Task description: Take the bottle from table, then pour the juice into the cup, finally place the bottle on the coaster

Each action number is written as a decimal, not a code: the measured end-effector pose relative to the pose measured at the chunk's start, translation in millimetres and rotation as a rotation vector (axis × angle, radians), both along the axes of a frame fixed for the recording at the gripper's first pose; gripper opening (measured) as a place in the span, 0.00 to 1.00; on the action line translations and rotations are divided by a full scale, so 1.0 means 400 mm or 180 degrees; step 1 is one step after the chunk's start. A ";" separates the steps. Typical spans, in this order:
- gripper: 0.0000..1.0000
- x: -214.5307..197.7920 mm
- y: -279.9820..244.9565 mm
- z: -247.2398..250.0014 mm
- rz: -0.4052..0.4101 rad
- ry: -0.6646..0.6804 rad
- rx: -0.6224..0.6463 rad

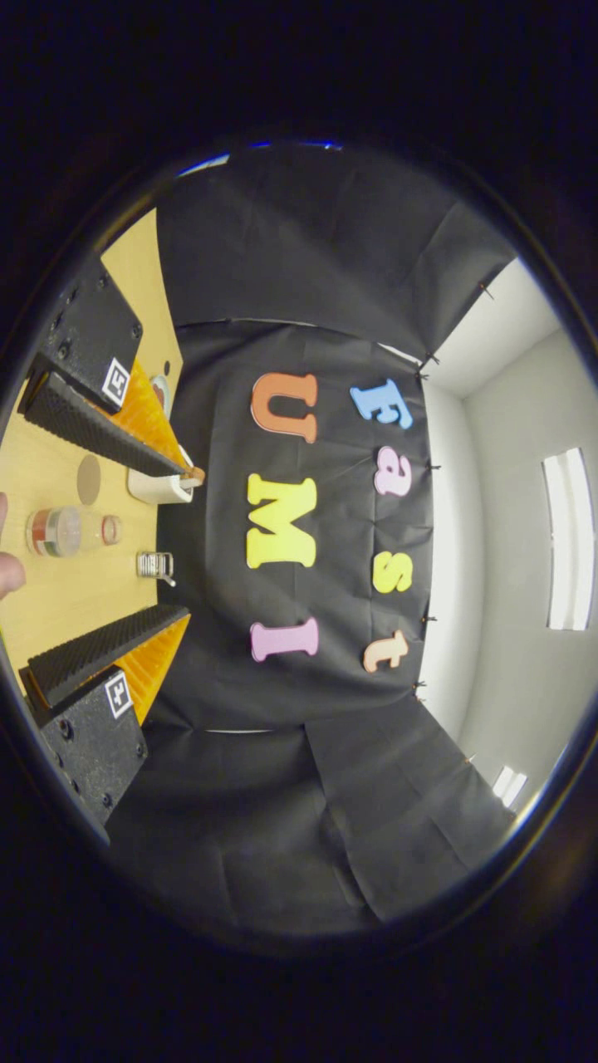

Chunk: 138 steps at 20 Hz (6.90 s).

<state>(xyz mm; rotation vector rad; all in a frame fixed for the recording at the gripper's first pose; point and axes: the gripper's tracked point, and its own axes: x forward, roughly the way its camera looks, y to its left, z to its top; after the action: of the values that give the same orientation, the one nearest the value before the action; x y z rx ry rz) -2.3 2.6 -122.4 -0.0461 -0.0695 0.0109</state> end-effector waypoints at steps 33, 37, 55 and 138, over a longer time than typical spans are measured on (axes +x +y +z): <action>0.80 0.210 -0.012 -0.530 -0.0129 0.1143 0.0205; 0.77 0.219 0.003 -0.474 -0.0121 0.1014 -0.0180; 0.76 0.245 0.118 -0.444 0.0007 0.0394 -0.3532; 0.76 0.245 0.122 -0.266 -0.0172 -0.0193 -0.5950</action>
<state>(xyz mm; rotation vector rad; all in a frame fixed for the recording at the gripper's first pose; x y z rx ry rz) 95.7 51.3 -228.8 -1.9172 -0.0977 0.0171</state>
